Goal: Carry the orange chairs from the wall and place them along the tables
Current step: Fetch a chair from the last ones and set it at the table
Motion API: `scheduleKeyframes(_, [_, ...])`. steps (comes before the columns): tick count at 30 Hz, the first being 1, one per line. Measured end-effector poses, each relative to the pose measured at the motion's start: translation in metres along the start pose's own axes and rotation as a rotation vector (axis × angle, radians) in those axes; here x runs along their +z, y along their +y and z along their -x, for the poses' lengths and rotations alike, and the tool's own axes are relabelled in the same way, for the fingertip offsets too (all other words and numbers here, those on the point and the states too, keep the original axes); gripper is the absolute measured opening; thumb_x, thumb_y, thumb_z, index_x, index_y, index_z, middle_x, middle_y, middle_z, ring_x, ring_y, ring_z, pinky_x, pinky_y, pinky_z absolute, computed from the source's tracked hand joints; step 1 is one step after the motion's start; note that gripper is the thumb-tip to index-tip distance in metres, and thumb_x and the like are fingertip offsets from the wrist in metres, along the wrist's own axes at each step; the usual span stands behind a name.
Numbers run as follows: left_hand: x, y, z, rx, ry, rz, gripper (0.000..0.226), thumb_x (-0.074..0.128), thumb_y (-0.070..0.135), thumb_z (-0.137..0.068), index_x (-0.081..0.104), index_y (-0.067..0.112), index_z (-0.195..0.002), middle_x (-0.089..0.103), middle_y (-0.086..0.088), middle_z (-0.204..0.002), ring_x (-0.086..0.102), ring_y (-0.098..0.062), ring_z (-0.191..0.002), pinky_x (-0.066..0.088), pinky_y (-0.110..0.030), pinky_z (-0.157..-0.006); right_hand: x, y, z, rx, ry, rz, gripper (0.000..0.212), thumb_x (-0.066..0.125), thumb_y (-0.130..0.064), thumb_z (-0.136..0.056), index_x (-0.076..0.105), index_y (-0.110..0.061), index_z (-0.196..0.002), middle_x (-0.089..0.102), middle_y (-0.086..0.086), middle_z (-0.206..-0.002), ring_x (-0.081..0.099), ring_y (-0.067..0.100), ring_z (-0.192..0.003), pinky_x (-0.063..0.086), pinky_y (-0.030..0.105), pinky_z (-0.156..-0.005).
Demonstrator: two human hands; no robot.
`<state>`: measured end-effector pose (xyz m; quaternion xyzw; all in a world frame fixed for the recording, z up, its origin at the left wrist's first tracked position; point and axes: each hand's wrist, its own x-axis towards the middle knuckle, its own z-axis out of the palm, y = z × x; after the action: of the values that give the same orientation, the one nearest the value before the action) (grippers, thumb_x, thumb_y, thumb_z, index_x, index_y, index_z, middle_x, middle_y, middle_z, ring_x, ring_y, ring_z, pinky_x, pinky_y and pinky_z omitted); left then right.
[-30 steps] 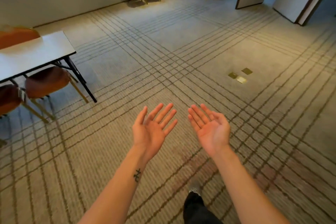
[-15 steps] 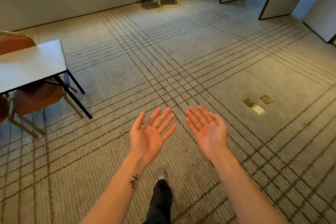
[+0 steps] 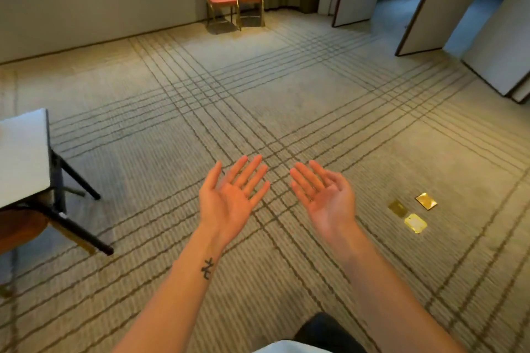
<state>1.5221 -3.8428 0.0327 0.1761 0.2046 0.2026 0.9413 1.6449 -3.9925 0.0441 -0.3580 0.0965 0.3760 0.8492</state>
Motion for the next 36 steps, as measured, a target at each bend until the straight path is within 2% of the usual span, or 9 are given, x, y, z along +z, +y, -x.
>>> scheduleKeyframes(4, [0.022,0.035,-0.086,0.001,-0.017,-0.026,0.053,0.044,0.046,-0.102,0.051,0.007,-0.138,0.061,-0.02,-0.139,0.056,-0.039,-0.131,0.031,-0.058,-0.118,0.041,-0.022,-0.087,-0.01,-0.025,0.008,0.035,0.045,-0.021,-0.098,0.058,-0.005,-0.127,0.067,0.022,-0.126,0.065,0.035,-0.118,0.047,0.045,-0.107])
scheduleKeyframes(9, [0.027,0.066,-0.211,0.026,0.041,-0.023,0.053,0.044,0.045,-0.102,0.051,0.007,-0.138,0.061,-0.021,-0.139,0.057,-0.039,-0.131,0.031,-0.058,-0.118,0.076,-0.035,-0.22,0.03,-0.025,0.004,0.034,0.044,-0.021,-0.098,0.059,-0.005,-0.125,0.067,0.023,-0.126,0.065,0.036,-0.119,0.044,0.047,-0.11])
scheduleKeyframes(13, [0.046,0.093,-0.31,0.026,0.082,-0.017,0.054,0.044,0.045,-0.101,0.052,0.006,-0.138,0.061,-0.021,-0.139,0.055,-0.039,-0.132,0.029,-0.057,-0.12,0.108,-0.056,-0.332,0.086,-0.024,-0.001,0.032,0.044,-0.021,-0.097,0.062,-0.006,-0.118,0.066,0.025,-0.127,0.065,0.037,-0.118,0.048,0.045,-0.105])
scheduleKeyframes(17, [0.068,0.14,-0.411,0.1,0.113,-0.055,0.058,0.044,0.045,-0.102,0.048,0.004,-0.143,0.061,-0.021,-0.139,0.056,-0.039,-0.132,0.031,-0.057,-0.119,0.161,-0.079,-0.444,0.134,-0.076,0.018,0.036,0.049,-0.021,-0.096,0.058,-0.004,-0.127,0.065,0.025,-0.128,0.065,0.038,-0.117,0.046,0.047,-0.108])
scheduleKeyframes(23, [0.079,0.206,-0.527,0.167,0.176,-0.001,0.056,0.043,0.045,-0.103,0.048,0.006,-0.144,0.061,-0.02,-0.139,0.056,-0.038,-0.131,0.032,-0.056,-0.118,0.232,-0.083,-0.572,0.228,-0.106,0.076,0.034,0.047,-0.021,-0.099,0.059,-0.004,-0.126,0.065,0.024,-0.128,0.065,0.037,-0.118,0.047,0.046,-0.106])
scheduleKeyframes(29, [0.065,0.296,-0.673,0.188,0.191,-0.067,0.056,0.041,0.046,-0.104,0.049,0.006,-0.143,0.061,-0.018,-0.139,0.057,-0.036,-0.131,0.036,-0.053,-0.115,0.3,-0.072,-0.727,0.238,-0.076,0.096,0.034,0.048,-0.021,-0.097,0.059,-0.005,-0.125,0.064,0.025,-0.129,0.065,0.037,-0.119,0.046,0.045,-0.107])
scheduleKeyframes(33, [0.062,0.38,-0.779,0.16,0.164,-0.042,0.054,0.041,0.046,-0.104,0.051,0.007,-0.14,0.061,-0.018,-0.14,0.056,-0.035,-0.133,0.034,-0.053,-0.117,0.378,-0.064,-0.831,0.246,-0.068,0.101,0.029,0.052,-0.021,-0.087,0.065,-0.007,-0.11,0.064,0.024,-0.13,0.065,0.036,-0.119,0.051,0.042,-0.101])
scheduleKeyframes(36, [0.074,0.434,-0.851,0.151,0.136,-0.051,0.055,0.04,0.045,-0.104,0.05,0.007,-0.142,0.061,-0.018,-0.139,0.056,-0.035,-0.132,0.033,-0.054,-0.118,0.444,-0.074,-0.901,0.24,-0.096,0.043,0.029,0.047,-0.02,-0.094,0.064,-0.005,-0.112,0.066,0.024,-0.127,0.066,0.036,-0.117,0.048,0.045,-0.106])
